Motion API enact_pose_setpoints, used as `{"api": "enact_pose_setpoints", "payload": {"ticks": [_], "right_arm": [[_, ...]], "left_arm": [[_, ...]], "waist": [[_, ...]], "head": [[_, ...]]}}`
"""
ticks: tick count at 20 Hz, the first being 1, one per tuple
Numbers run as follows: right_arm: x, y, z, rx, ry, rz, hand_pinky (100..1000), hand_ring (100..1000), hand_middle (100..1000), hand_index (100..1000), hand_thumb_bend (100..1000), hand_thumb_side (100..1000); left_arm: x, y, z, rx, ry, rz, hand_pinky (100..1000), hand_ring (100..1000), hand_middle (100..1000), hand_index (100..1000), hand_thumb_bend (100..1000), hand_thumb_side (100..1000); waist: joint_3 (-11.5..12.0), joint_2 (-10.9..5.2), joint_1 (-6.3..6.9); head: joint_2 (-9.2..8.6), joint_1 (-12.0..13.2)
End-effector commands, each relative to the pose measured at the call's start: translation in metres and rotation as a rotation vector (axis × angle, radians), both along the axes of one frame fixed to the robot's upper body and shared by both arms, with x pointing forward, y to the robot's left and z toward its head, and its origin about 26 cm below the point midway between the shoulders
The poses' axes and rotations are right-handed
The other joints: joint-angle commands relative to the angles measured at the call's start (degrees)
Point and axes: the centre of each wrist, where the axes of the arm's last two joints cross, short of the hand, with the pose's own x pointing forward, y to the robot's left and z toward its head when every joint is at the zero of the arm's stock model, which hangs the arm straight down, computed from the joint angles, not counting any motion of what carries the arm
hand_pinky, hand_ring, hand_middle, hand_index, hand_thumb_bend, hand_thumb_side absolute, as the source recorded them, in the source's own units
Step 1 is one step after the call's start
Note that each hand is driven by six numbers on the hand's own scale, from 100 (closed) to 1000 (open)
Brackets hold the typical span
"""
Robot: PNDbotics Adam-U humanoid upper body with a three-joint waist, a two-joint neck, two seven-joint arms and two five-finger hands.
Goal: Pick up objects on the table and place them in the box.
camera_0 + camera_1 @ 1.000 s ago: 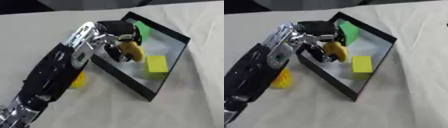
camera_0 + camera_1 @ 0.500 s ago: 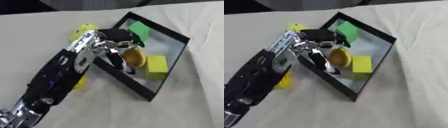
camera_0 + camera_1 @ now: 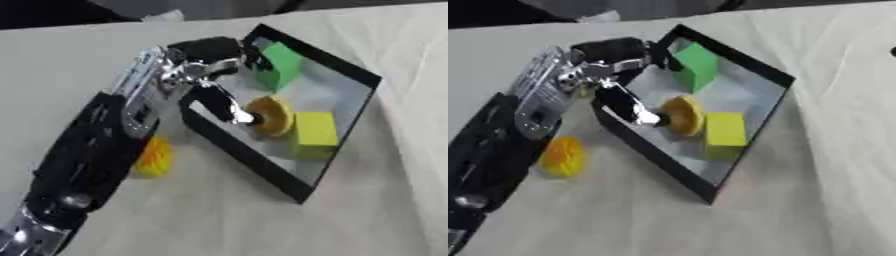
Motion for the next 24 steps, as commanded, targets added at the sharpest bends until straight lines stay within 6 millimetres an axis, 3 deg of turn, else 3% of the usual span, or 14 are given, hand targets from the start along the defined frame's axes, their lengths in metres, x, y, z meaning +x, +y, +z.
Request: {"api": "enact_pose_setpoints", "payload": {"ticks": [1, 6, 10, 24], "right_arm": [[-0.005, -0.004, 0.010, -0.018, -0.027, -0.018, 888, 689, 762, 876, 100, 562], [-0.006, -0.006, 0.008, -0.024, -0.019, -0.027, 887, 690, 763, 876, 100, 562], [-0.006, -0.006, 0.008, -0.027, -0.017, -0.028, 887, 689, 763, 876, 100, 562], [-0.004, -0.001, 0.012, -0.032, -0.024, 0.001, 887, 688, 763, 876, 100, 562]], "left_arm": [[-0.001, 0.034, 0.025, -0.045, -0.026, 0.075, 879, 828, 802, 918, 487, 468], [0.010, 0.089, 0.038, -0.116, 0.015, 0.235, 878, 827, 795, 911, 511, 436], [0.019, 0.116, 0.039, -0.157, 0.049, 0.343, 882, 830, 794, 909, 519, 453], [0.061, 0.149, -0.001, -0.225, 0.171, 0.660, 900, 852, 809, 895, 663, 518]], "waist": [[0.4, -3.03, 0.36], [1.0, -3.31, 0.60], [1.0, -3.11, 0.54], [-1.2, -1.35, 0.40]], "head": [[0.72, -1.4], [0.88, -2.3], [0.27, -2.0], [-2.26, 0.3]]}}
